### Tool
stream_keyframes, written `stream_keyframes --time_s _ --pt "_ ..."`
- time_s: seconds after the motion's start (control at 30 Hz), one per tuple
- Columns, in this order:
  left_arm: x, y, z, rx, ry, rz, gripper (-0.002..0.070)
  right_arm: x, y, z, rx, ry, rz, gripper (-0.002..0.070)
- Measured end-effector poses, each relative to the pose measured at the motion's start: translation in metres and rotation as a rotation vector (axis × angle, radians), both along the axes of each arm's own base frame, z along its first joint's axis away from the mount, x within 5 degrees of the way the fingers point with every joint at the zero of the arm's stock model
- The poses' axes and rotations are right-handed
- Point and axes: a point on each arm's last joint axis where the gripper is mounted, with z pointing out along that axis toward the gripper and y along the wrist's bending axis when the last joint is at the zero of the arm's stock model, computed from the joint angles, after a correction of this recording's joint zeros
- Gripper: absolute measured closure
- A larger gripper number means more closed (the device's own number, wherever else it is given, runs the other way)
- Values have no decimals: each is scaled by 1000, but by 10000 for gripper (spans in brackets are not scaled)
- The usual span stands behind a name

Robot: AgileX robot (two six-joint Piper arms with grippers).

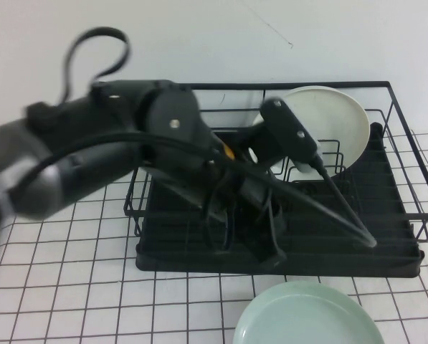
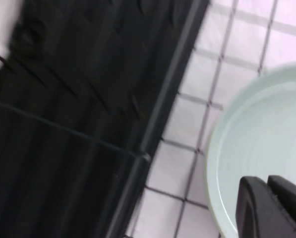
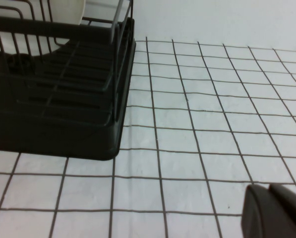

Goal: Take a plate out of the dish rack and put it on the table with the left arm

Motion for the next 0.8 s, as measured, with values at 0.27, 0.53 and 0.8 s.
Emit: stream_keyframes --time_s 0.27,0.53,0.8 --pt "-50 49 33 -226 -211 128 675 0 0 0 0 0 0 678" --pt "-116 112 31 -401 -371 221 676 0 0 0 0 0 0 678" --pt "-158 145 7 -414 -371 202 676 0 0 0 0 0 0 678"
